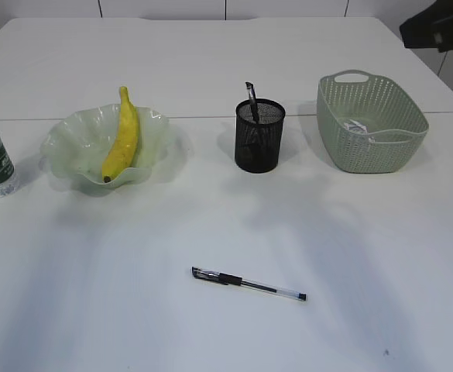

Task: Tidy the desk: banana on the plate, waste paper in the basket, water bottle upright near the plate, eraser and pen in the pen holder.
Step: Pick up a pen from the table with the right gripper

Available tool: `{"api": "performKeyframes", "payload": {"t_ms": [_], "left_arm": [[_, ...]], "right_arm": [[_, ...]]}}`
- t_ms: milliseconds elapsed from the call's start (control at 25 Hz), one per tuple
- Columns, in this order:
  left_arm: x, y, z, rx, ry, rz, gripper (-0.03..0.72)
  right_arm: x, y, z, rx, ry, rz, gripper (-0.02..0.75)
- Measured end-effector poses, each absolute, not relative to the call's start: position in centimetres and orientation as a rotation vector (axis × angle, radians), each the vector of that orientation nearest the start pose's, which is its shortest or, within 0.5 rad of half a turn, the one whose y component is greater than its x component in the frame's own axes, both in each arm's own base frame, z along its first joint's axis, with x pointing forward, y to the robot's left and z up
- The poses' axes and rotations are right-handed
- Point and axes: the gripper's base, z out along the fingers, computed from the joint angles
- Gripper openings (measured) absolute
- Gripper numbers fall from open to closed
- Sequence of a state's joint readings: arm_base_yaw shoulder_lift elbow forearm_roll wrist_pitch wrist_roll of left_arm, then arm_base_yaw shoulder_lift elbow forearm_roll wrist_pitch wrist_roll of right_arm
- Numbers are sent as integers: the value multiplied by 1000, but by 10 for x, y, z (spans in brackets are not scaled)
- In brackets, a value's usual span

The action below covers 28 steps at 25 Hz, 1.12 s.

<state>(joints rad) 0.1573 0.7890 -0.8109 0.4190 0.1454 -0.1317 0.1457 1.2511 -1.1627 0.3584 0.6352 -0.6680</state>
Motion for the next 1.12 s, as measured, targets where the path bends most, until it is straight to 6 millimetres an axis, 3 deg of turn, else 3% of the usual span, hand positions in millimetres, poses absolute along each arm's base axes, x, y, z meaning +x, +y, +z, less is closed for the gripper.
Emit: {"api": "performKeyframes", "payload": {"t_ms": [200,520,760,1120], "left_arm": [[163,32,397,50,1618,389,521],[163,32,395,45,1637,393,520],[163,32,395,45,1637,393,521],[163,32,395,44,1637,393,520]], "right_arm": [[265,61,374,-712,2033,123,184],[261,67,354,-823,2040,176,184],[260,70,354,-870,2011,199,184],[276,77,325,-987,2090,271,184]]}}
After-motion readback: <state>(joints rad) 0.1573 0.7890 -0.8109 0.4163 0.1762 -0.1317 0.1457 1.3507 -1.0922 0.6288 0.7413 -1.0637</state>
